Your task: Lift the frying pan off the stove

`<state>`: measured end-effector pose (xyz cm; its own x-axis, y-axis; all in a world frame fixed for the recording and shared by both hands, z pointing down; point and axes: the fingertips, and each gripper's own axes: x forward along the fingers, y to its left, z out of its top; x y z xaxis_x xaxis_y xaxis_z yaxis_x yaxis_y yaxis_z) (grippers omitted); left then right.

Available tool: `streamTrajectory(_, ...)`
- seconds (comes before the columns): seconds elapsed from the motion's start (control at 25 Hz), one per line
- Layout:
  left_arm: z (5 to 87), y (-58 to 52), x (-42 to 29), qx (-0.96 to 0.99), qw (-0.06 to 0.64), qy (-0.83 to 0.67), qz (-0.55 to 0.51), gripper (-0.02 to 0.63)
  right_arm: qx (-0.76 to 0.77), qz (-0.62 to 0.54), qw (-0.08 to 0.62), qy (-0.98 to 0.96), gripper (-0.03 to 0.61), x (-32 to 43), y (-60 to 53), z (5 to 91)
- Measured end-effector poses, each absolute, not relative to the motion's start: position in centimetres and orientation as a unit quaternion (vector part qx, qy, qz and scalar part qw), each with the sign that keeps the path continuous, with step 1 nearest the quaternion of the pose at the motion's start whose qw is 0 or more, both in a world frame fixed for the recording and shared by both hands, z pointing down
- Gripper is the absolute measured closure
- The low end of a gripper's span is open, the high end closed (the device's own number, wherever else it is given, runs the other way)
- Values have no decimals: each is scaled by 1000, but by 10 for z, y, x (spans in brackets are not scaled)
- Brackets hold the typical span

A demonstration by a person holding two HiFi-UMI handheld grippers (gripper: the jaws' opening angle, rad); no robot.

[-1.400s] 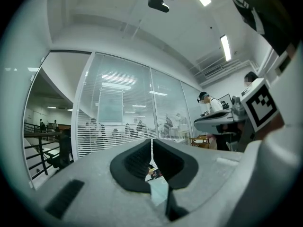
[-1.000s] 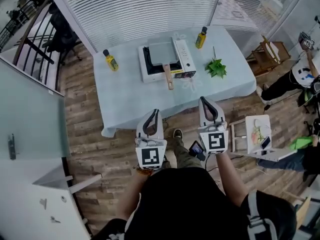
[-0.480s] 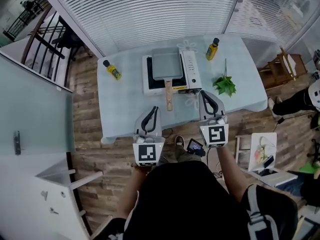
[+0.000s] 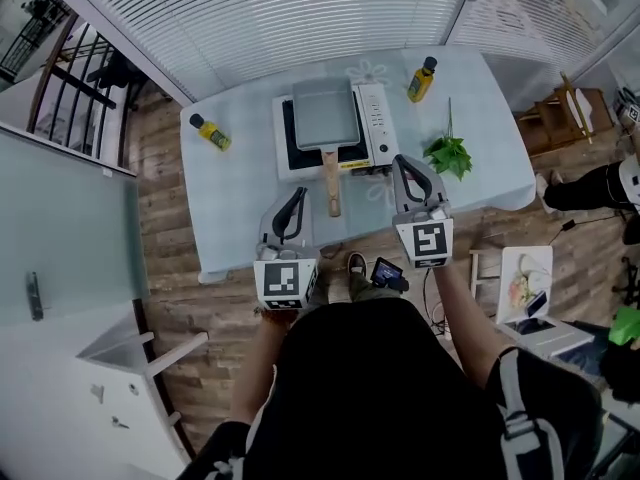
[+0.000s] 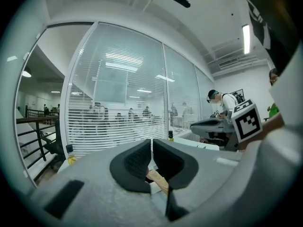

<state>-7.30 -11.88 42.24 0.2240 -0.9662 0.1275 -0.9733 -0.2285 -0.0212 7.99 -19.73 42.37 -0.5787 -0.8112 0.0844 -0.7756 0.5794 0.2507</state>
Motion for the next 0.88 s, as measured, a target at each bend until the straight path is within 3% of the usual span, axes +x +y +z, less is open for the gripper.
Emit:
streamTrajectory(0.16,438,-136,-86,789,73,-608,44,588,462,-90,94,-877,588,76,-205,424)
streamTrajectory(0.56,509,-157,-105,794,283,-537,-18,588,494,-96,108,-857,588,77,-211,421)
streamTrajectory(0.88,537,-163,-114,769,409,-484,-81,586,512,-105,123,-844,588,81,-211,422)
